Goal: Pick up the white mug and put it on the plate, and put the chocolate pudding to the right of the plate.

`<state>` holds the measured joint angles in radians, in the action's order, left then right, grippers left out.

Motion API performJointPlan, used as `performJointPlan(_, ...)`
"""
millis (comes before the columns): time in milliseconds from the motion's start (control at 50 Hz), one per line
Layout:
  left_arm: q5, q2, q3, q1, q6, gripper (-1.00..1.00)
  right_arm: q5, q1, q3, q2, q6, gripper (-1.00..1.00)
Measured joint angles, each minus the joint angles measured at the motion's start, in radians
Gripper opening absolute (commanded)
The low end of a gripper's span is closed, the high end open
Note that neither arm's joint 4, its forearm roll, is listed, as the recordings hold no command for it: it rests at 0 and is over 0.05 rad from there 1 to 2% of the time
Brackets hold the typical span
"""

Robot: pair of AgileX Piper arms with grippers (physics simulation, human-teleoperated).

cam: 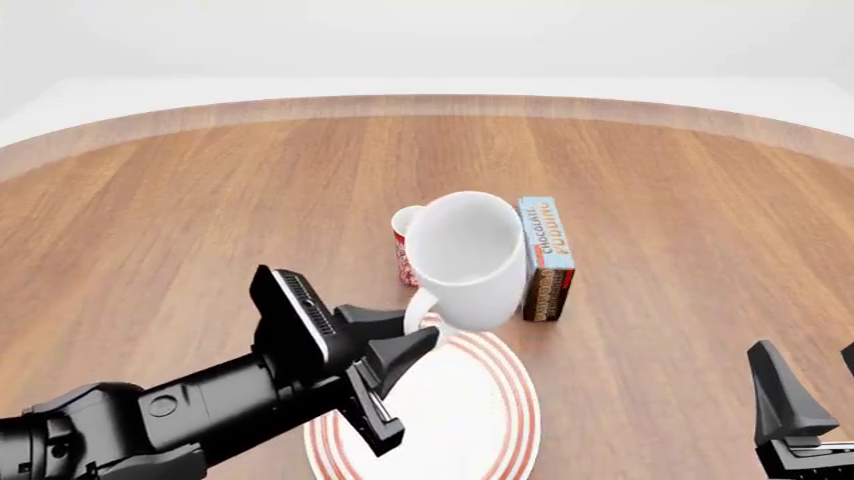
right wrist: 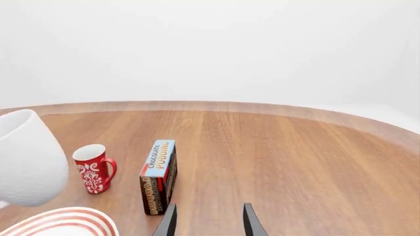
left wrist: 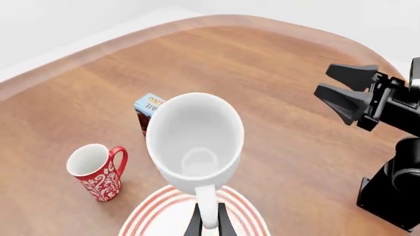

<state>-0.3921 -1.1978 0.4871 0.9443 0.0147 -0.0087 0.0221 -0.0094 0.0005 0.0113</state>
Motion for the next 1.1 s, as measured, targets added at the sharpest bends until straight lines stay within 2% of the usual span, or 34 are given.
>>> performJointPlan(660, -0.029, 0.081, -0.157, -0.07, -0.025, -1.0, -0.001, 0.001, 0.001, 0.0, 0.0, 1.0)
performJointPlan(1100, -0.05, 0.073, -0.213, -0.091, -0.036, -1.0, 0.0, 0.001, 0.0, 0.0, 0.0, 1.0)
